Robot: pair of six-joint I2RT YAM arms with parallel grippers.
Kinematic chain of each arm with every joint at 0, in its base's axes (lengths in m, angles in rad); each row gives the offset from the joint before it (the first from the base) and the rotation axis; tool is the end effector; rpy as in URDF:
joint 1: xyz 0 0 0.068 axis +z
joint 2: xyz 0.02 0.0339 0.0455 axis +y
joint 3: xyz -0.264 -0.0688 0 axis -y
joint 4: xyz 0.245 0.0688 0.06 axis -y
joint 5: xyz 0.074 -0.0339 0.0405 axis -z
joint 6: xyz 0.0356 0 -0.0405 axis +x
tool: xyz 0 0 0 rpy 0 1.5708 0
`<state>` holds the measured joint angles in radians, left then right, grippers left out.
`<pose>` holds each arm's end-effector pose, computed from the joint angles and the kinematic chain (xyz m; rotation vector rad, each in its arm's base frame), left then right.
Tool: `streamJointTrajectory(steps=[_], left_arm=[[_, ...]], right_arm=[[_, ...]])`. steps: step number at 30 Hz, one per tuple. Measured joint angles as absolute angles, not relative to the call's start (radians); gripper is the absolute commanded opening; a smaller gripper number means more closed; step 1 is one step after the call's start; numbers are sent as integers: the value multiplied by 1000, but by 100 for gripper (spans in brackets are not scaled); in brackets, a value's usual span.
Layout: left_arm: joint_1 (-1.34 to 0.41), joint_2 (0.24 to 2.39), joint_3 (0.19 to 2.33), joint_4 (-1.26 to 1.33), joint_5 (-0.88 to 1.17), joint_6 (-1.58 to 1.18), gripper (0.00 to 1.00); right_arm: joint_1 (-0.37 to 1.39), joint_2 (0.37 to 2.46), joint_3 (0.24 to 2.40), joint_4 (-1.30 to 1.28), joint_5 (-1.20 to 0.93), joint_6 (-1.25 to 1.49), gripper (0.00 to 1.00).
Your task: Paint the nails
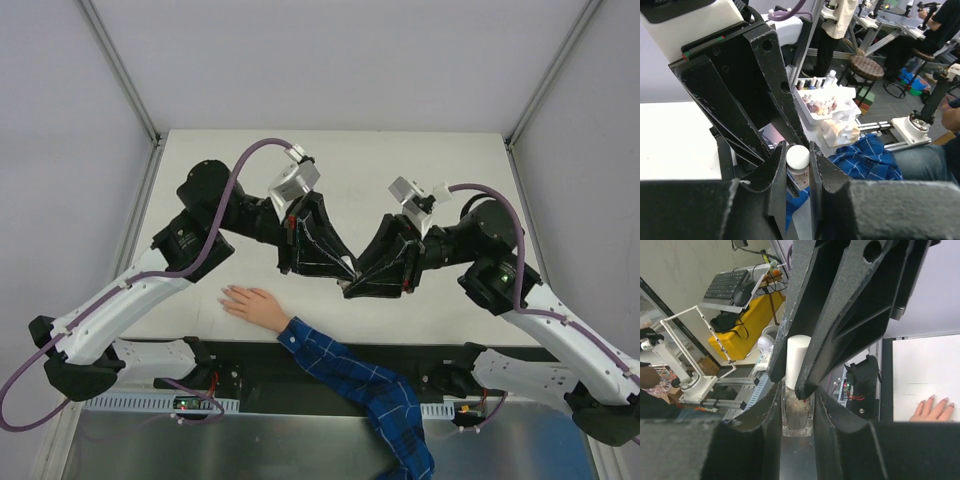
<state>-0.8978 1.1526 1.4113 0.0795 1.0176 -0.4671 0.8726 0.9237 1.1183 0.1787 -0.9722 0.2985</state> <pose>0.1145 -0.1923 0.5062 1.2698 1.0446 -1.7094 0.0914 0.1546 0.4647 -1.2566 0.9062 1.5315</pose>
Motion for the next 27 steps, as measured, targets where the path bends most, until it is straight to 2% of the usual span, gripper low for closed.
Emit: streamJointTrajectory(steps=[1, 2, 5, 6, 10, 15, 19, 25, 27], left_arm=[[-900, 1156, 1411, 91, 1024, -471, 25], [-900, 1161, 1411, 96, 1031, -477, 51], [-895, 1166, 1410, 59, 1029, -489, 70], [-893, 1160, 1411, 44, 1017, -487, 72], [-871, 1117, 1414, -66, 874, -436, 75], [-862, 1100, 1435, -210, 641, -402, 72], [-862, 1109, 1444, -284, 515, -405, 65], [-863, 1160, 1451, -324, 458, -410, 53], [-863, 1174, 1451, -334, 451, -411, 45]], right_arm=[[872, 923, 1118, 183, -981, 300, 0], [870, 921, 1119, 167, -982, 290, 0], [865, 918, 1134, 62, -964, 186, 0], [865, 917, 1143, 10, -948, 147, 0], [877, 917, 1196, -176, -873, 7, 0], [884, 916, 1239, -286, -686, -99, 0], [908, 922, 1240, -336, -498, -143, 0], [963, 942, 1240, -372, -270, -171, 0], [976, 943, 1240, -373, -217, -174, 0]])
